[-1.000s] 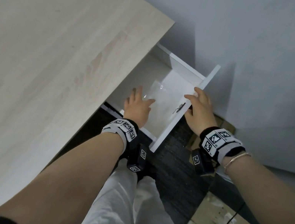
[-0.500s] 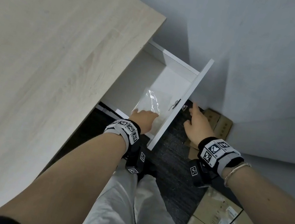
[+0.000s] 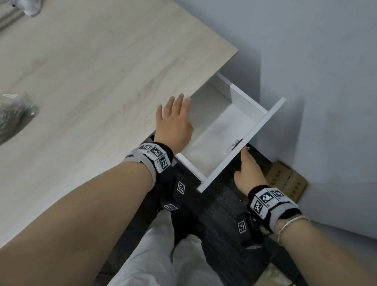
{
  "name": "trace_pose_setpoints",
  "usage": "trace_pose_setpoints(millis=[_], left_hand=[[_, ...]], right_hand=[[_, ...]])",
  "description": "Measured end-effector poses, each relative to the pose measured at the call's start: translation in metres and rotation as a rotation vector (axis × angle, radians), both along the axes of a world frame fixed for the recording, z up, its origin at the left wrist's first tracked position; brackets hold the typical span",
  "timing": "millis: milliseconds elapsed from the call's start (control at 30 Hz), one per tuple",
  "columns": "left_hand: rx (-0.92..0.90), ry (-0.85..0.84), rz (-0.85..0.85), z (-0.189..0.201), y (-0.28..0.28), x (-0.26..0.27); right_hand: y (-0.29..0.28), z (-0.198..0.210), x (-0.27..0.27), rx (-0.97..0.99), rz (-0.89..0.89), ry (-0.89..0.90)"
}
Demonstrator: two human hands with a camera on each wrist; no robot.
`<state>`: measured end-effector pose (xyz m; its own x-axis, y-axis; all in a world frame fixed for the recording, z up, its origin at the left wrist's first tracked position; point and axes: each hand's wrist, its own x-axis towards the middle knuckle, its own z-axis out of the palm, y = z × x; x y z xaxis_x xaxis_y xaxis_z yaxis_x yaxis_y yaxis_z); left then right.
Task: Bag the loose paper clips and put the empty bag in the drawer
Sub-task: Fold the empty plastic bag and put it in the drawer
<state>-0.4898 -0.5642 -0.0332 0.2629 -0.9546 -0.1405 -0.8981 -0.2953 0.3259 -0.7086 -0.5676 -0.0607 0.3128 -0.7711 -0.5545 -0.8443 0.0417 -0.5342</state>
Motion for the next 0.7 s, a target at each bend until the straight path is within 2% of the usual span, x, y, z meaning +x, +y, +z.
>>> trace_pose_setpoints(millis=[133,233,467,700], left_hand=[[0.103,-0.022,0.098,-0.008,0.009,0.03],[0.156,-0.03,0.055,-0.012,0.015,0.043],[0.197,0.114,0.006,-0.012,0.021,0.047],[0.239,0.06,-0.052,-0.014,0.021,0.049]], right_hand=[[-0.008,0.0,0.021,0.001,0.025,-0.012],[-0.018,0.0,0.04,-0.006,0.052,0.008],[-0.038,0.004,0.078,0.003,0.137,0.007],[-0.048,0.002,0.108,0.042,0.13,-0.018]])
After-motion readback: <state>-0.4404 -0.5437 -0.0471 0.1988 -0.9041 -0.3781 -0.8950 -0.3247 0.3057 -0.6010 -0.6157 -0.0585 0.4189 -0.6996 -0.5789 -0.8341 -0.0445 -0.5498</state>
